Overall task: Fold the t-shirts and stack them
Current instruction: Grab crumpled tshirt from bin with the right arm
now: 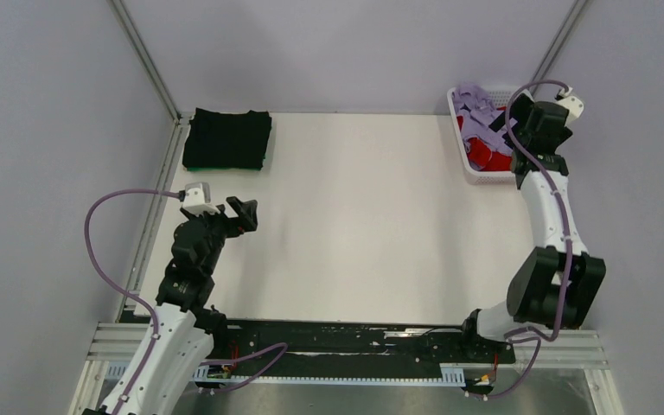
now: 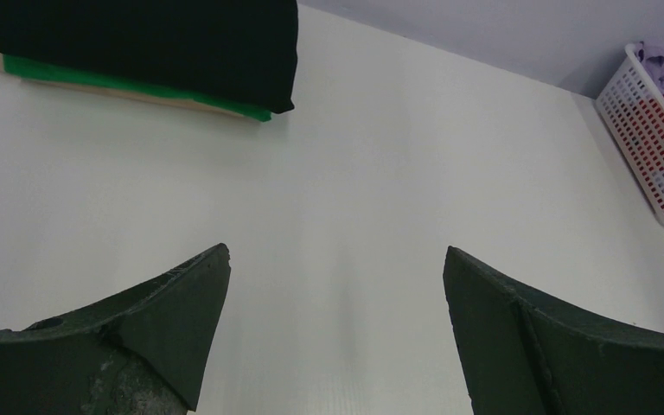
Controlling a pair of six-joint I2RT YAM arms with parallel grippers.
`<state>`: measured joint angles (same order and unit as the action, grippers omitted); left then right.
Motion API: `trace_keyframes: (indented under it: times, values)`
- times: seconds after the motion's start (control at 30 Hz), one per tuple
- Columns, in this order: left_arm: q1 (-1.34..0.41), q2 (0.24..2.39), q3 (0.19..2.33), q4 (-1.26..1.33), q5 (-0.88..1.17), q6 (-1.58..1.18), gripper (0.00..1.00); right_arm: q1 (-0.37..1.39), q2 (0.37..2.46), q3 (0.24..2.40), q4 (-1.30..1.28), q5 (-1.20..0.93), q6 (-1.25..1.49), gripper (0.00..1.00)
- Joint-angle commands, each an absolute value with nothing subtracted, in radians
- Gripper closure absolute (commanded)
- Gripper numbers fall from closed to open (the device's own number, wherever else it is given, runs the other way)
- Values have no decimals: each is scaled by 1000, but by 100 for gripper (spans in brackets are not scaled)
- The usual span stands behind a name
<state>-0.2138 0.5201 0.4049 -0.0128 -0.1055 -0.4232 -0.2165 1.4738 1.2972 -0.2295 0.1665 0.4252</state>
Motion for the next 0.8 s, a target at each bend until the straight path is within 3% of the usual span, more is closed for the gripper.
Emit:
trace_keyframes:
  times: [0.0, 0.43, 0.6, 0.67, 0.77]
  values:
    - [-210, 519, 436, 18, -149, -438, 0, -264, 1687, 1490, -253, 235, 431, 0]
    - [-210, 536, 433, 86, -96, -410, 0, -316, 2462, 2204, -268, 154, 151, 0]
    - [-210, 560, 443, 84, -115, -408, 0, -325, 2606, 2304, -268, 154, 181, 2]
    - [-210, 569, 446, 82, -118, -406, 0, -329, 2633, 2310, -268, 158, 201, 19]
    - [-210, 578, 449, 83, -120, -401, 0, -335, 2634, 2329, -266, 156, 216, 64]
